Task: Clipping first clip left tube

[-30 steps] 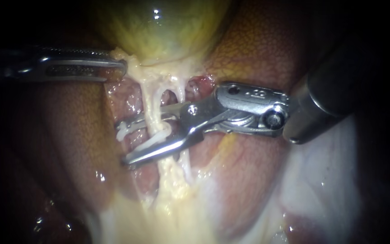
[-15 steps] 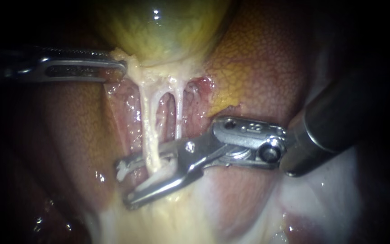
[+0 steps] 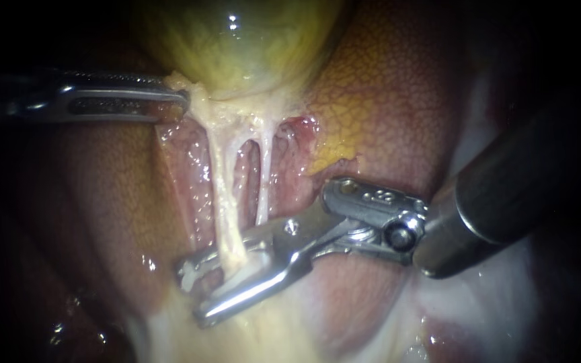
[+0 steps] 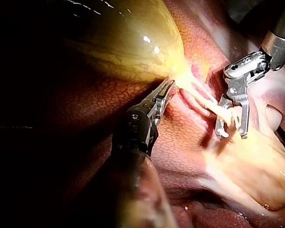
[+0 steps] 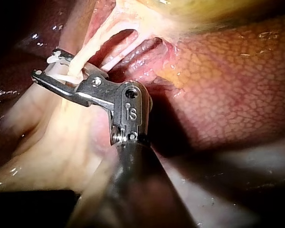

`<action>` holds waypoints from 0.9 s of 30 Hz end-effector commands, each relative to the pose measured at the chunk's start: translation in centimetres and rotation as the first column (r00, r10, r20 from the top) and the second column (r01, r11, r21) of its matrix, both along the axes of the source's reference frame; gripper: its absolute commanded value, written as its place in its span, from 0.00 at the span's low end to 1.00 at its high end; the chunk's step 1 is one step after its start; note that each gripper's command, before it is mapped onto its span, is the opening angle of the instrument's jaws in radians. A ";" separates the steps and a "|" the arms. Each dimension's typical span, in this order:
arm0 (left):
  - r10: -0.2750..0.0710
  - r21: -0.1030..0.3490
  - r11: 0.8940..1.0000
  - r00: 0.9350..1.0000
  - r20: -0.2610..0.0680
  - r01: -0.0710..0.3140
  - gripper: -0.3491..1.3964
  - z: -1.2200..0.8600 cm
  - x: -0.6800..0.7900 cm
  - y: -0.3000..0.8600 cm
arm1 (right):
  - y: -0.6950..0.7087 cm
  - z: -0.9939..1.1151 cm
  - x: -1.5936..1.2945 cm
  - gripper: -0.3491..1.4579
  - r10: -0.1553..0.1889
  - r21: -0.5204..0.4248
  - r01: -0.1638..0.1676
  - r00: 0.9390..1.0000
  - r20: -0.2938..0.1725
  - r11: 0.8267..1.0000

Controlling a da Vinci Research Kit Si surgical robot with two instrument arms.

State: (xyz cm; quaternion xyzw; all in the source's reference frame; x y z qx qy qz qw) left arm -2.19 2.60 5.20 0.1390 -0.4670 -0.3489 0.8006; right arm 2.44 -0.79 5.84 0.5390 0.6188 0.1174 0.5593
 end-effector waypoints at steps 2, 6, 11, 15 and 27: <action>0.000 0.000 1.000 1.000 0.000 0.000 0.00 0.00 0.00 0.00 | 0.00 0.00 -0.01 0.31 -0.011 0.004 0.011 1.000 -0.002 1.000; 0.000 0.000 1.000 1.000 0.000 0.000 0.00 0.00 0.00 0.00 | 0.00 0.00 -0.01 0.24 -0.018 0.004 0.018 1.000 -0.007 1.000; 0.000 0.000 1.000 1.000 0.000 0.000 0.00 0.00 0.00 0.00 | 0.00 0.00 -0.01 0.06 -0.022 0.013 0.022 1.000 -0.002 1.000; 0.000 0.000 1.000 1.000 0.000 0.000 0.00 0.00 0.00 0.00 | 0.00 0.02 0.00 0.00 -0.060 0.101 0.055 0.997 0.045 0.993; -0.001 0.000 1.000 1.000 -0.001 0.001 0.00 0.01 -0.01 0.00 | 0.01 0.04 0.00 0.00 -0.073 0.132 0.064 0.995 0.070 0.989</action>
